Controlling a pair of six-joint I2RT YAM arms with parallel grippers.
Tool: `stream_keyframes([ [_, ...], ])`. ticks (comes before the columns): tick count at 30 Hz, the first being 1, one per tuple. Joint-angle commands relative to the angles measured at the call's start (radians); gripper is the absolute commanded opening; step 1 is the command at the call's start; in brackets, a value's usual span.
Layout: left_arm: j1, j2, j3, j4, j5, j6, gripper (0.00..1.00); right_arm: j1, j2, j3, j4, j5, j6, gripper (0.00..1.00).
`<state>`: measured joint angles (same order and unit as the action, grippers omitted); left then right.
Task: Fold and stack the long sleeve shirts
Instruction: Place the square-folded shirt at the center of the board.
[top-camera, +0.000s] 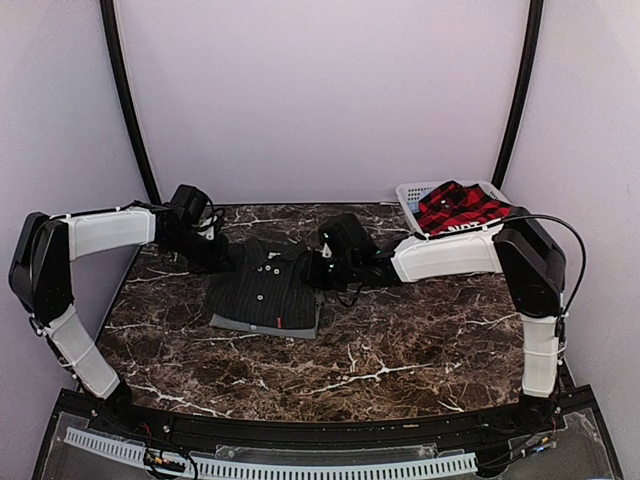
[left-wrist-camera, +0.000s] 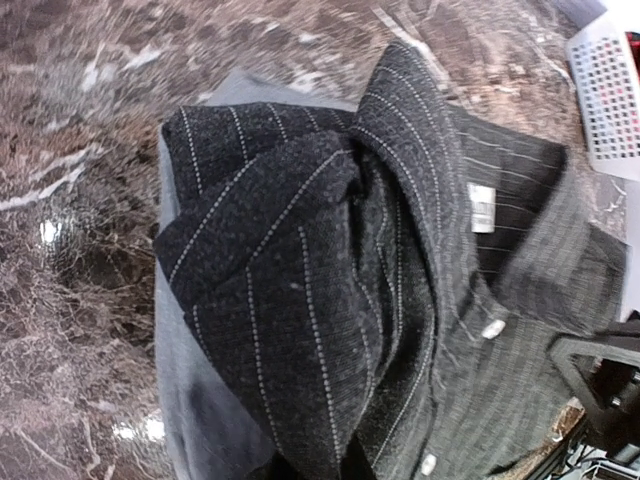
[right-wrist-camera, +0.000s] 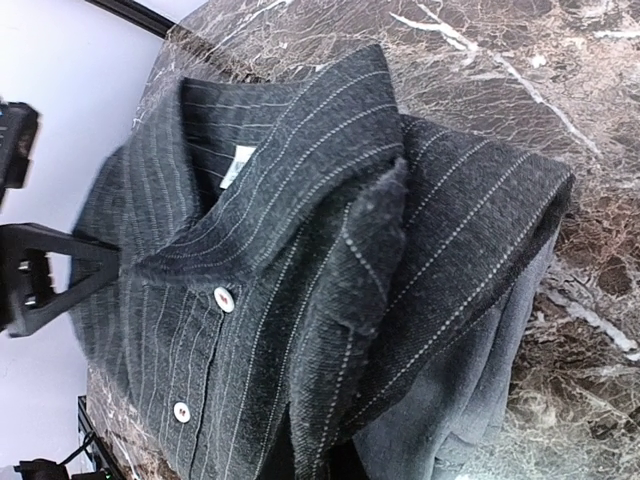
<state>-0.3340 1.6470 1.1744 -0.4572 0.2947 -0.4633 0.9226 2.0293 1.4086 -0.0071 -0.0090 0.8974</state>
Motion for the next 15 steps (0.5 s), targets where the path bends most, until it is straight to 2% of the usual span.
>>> stream_keyframes([
  [1,0.026,0.057,-0.048,0.033,0.011,0.008,0.0,-0.024,0.028,-0.039,0.077,-0.026,-0.005,0.0],
  [4,0.029,0.1,-0.057,0.045,0.004,0.002,0.04,-0.047,0.041,-0.052,0.07,-0.05,-0.029,0.0],
  [7,0.029,0.114,-0.061,0.052,-0.035,-0.003,0.18,-0.058,0.038,-0.066,0.052,-0.05,-0.051,0.01],
  [11,0.031,0.105,-0.056,0.04,-0.114,-0.004,0.34,-0.071,0.005,-0.084,0.012,-0.034,-0.085,0.13],
  [15,0.042,0.091,-0.039,0.018,-0.163,0.003,0.43,-0.079,-0.033,-0.084,-0.071,-0.013,-0.132,0.27],
])
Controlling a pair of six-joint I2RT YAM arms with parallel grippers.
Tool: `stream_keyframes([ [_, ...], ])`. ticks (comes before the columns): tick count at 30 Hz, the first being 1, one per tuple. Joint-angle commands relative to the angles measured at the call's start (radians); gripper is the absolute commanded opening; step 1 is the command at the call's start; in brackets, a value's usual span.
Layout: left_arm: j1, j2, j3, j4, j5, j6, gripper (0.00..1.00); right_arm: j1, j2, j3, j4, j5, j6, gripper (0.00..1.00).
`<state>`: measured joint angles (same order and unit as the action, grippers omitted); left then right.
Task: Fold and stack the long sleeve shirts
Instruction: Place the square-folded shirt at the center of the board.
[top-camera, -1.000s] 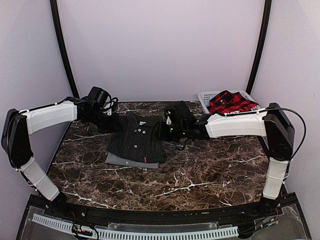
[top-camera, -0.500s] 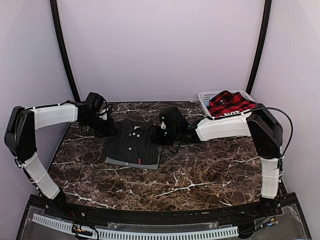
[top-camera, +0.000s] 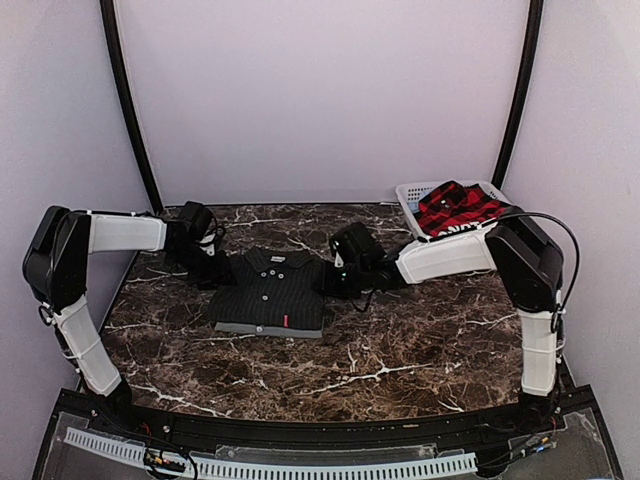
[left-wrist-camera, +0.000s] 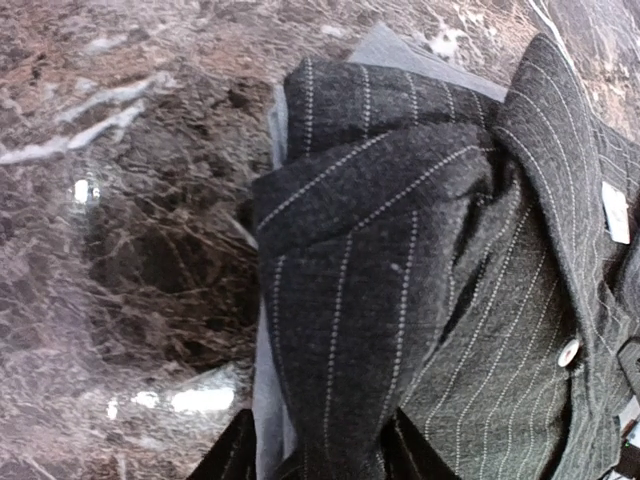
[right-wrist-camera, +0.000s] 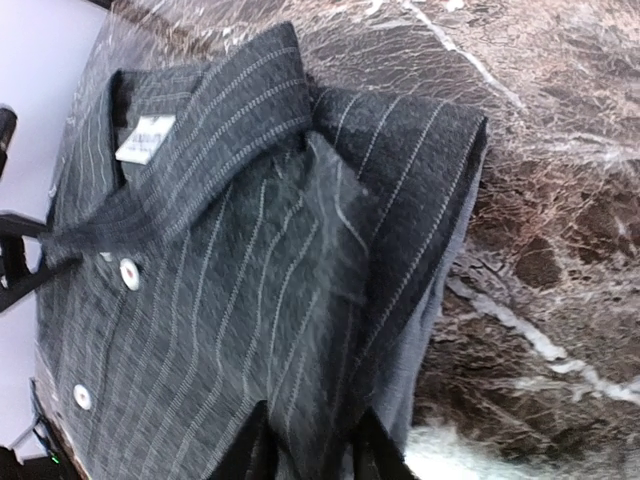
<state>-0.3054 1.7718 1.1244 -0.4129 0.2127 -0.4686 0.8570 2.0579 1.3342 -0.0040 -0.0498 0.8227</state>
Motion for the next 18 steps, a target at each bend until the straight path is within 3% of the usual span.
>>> stream_keyframes([
  [1,0.016,-0.04,0.016,-0.036,-0.089,0.012,0.44,-0.013,-0.076,-0.013,-0.086,0.036,-0.068,0.31],
  [5,0.017,-0.07,0.049,-0.072,-0.126,0.025,0.51,-0.014,-0.141,-0.041,-0.109,0.074,-0.09,0.44],
  [13,-0.019,-0.203,0.073,-0.105,-0.174,0.036,0.67,-0.017,-0.247,-0.058,-0.174,0.142,-0.136,0.46],
  [18,-0.135,-0.269,0.081,-0.088,-0.14,0.013,0.72,-0.025,-0.317,-0.072,-0.212,0.189,-0.168,0.51],
])
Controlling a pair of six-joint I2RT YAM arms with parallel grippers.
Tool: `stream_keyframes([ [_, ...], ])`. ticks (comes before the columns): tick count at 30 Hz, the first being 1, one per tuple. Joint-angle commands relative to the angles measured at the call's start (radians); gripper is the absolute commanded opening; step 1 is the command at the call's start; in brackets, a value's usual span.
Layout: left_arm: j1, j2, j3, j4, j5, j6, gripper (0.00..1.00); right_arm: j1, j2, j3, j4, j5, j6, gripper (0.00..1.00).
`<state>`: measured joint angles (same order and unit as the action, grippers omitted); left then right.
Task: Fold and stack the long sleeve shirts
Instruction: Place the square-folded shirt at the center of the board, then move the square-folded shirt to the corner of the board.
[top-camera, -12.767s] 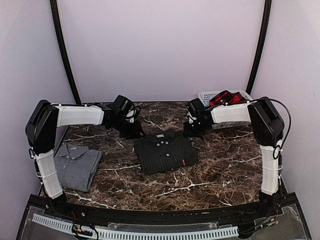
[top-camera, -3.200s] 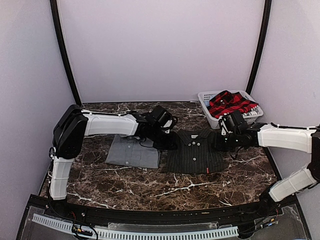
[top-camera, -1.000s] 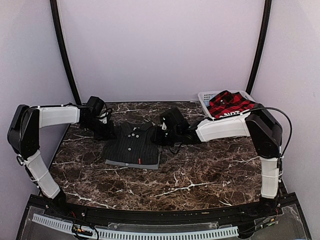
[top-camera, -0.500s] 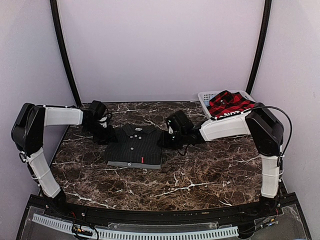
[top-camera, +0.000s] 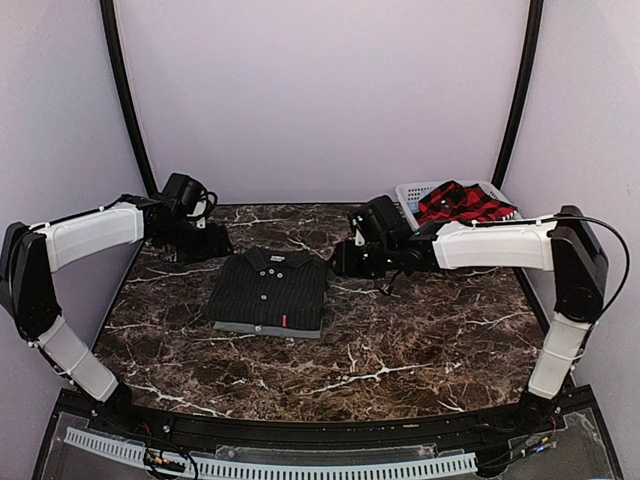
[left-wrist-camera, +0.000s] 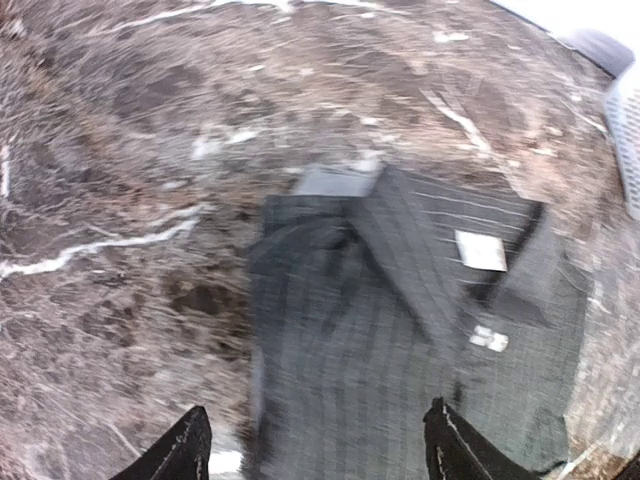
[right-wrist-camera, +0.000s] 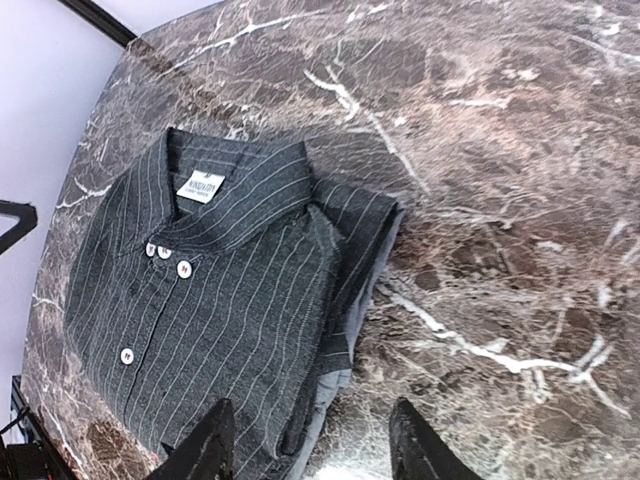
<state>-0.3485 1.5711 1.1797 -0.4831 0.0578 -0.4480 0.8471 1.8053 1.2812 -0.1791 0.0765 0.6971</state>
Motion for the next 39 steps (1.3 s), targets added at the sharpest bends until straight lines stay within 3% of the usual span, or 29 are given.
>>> stream_keyframes([
  [1,-0.113,-0.069,0.028,-0.016,0.022,-0.014,0.73,-0.017,-0.077,-0.02,-0.045,0.077,-0.051,0.54],
  [6,-0.283,-0.04,0.04,0.014,0.088,-0.085,0.74,-0.025,-0.152,-0.043,-0.084,0.149,-0.075,0.76],
  [14,-0.463,0.067,0.075,0.071,0.122,-0.157,0.74,-0.043,-0.298,-0.131,-0.117,0.239,-0.071,0.92],
  [21,-0.557,0.21,0.164,0.087,0.168,-0.177,0.74,-0.046,-0.368,-0.181,-0.131,0.252,-0.064,0.96],
  [39,-0.611,0.373,0.22,0.111,0.219,-0.198,0.74,-0.046,-0.416,-0.234,-0.153,0.248,-0.051,0.97],
])
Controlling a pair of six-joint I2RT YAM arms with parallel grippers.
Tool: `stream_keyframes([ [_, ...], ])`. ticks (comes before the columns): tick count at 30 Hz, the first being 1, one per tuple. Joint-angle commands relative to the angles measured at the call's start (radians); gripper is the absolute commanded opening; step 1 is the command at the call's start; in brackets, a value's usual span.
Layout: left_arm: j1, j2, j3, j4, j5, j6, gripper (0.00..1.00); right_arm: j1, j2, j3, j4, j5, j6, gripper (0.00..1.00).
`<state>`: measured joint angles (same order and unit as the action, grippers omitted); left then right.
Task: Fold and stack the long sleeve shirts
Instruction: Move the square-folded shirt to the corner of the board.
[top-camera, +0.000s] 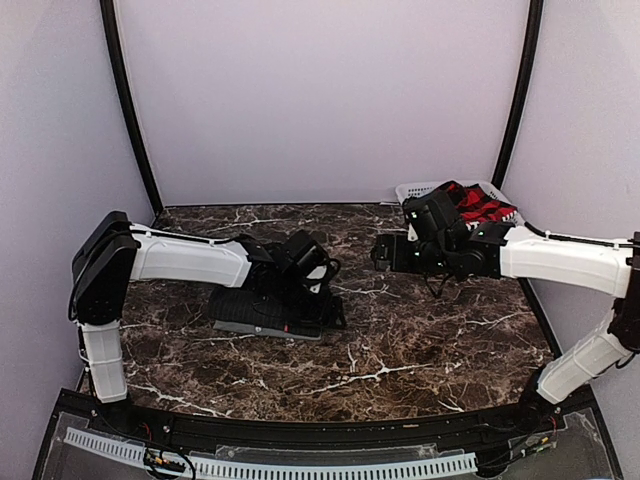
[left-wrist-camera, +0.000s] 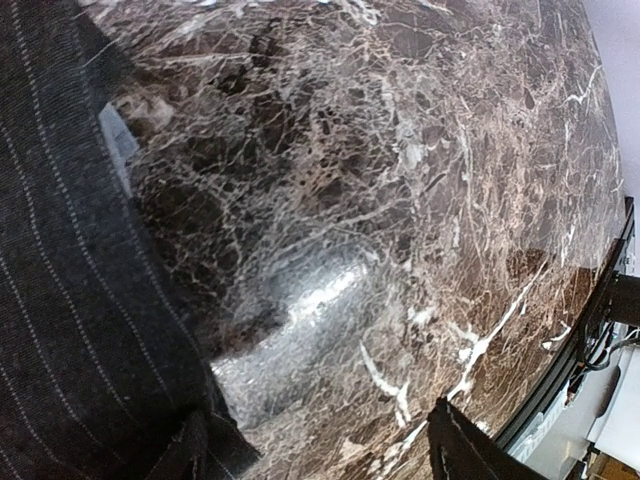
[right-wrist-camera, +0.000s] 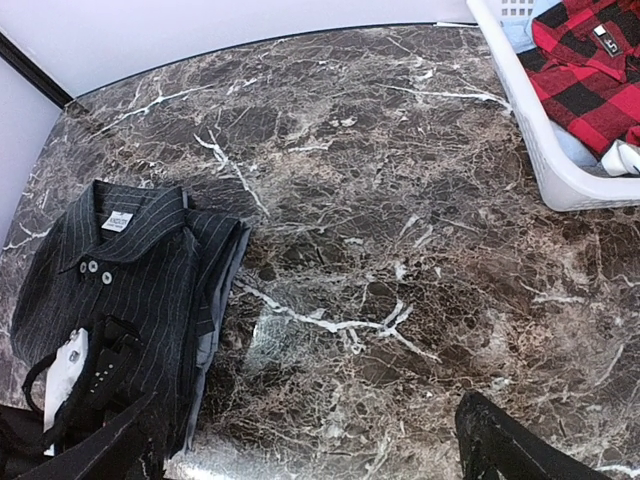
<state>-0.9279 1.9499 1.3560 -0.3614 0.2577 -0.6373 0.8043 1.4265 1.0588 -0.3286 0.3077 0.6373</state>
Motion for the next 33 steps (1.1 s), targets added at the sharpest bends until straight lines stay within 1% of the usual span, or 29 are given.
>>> stream_keyframes([
  [1,-0.042,-0.006,0.047,-0.013,0.017,-0.012,0.74,-0.004,-0.039,-0.013,-0.005,0.02,0.009,0.97],
  [7,-0.084,0.0,0.058,-0.034,-0.001,-0.027,0.74,-0.004,-0.044,-0.017,-0.013,0.027,0.009,0.97],
  [11,-0.089,0.025,0.077,-0.037,-0.028,-0.019,0.74,-0.004,-0.042,-0.02,-0.013,0.025,0.011,0.97],
  [13,-0.088,0.048,0.114,-0.049,-0.051,0.008,0.74,-0.003,-0.042,-0.021,-0.012,0.024,0.014,0.97],
  [18,-0.087,0.133,0.266,-0.094,-0.099,0.054,0.75,-0.003,-0.048,-0.016,-0.02,0.036,0.016,0.97],
  [22,-0.072,0.202,0.342,-0.136,-0.137,0.058,0.75,-0.004,-0.052,-0.007,-0.03,0.044,0.014,0.97],
  [28,-0.01,0.257,0.364,-0.112,-0.162,0.061,0.75,-0.004,-0.049,-0.01,-0.033,0.036,0.019,0.97],
  [33,0.033,0.271,0.367,-0.114,-0.188,0.066,0.75,-0.003,-0.05,-0.02,-0.034,0.033,0.024,0.97],
])
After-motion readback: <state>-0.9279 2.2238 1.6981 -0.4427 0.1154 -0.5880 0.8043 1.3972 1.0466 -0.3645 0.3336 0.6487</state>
